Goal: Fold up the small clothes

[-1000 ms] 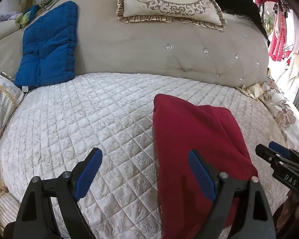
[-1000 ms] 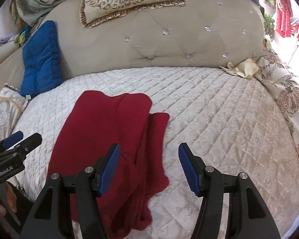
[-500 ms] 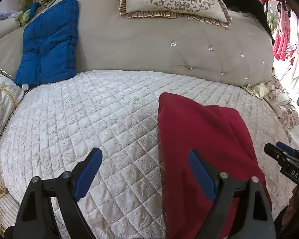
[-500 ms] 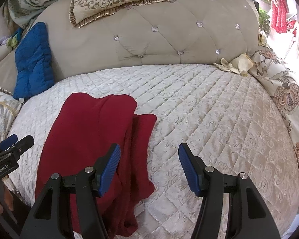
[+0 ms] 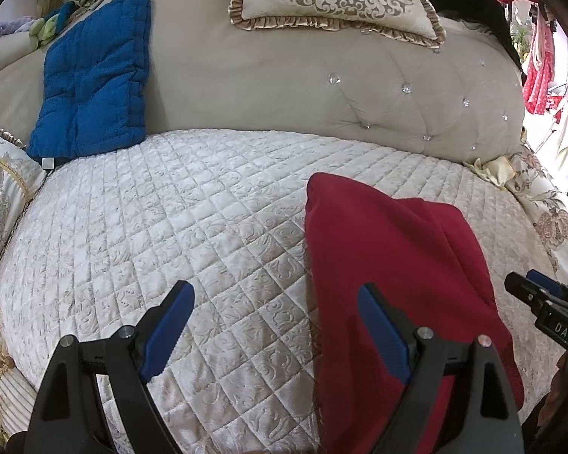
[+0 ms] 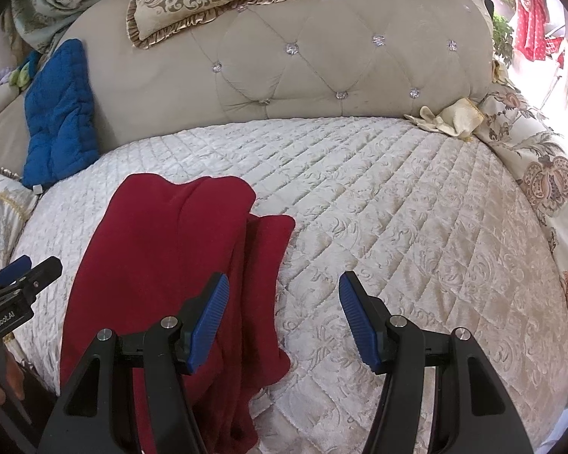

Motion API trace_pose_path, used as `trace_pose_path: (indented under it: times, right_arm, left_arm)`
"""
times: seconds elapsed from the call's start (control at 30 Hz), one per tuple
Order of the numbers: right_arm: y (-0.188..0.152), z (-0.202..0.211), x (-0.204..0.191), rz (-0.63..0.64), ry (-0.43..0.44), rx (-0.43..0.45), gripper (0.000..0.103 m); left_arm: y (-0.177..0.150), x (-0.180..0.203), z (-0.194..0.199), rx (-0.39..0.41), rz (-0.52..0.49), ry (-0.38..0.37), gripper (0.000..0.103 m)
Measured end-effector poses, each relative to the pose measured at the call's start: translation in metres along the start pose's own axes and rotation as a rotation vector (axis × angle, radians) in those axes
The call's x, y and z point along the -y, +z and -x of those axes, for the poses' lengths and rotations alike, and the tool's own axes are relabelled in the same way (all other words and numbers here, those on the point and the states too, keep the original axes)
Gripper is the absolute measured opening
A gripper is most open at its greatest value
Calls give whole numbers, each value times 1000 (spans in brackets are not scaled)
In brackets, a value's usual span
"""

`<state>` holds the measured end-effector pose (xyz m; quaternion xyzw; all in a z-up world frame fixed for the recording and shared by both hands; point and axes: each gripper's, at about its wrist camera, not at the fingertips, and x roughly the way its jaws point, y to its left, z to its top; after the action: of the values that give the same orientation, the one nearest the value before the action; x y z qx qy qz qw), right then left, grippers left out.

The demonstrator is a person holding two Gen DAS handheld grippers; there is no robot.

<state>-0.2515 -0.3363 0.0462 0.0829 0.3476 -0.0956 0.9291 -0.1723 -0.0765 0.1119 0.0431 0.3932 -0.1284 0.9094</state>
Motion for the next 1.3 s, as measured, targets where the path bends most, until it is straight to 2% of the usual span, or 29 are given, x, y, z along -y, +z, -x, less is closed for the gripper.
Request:
trace_pose_path:
  times: [1.3]
  right_arm:
    - [-5,13,-36,68,45,18,40]
  left_arm:
    - [-5,35,23,38,-81,-38,91]
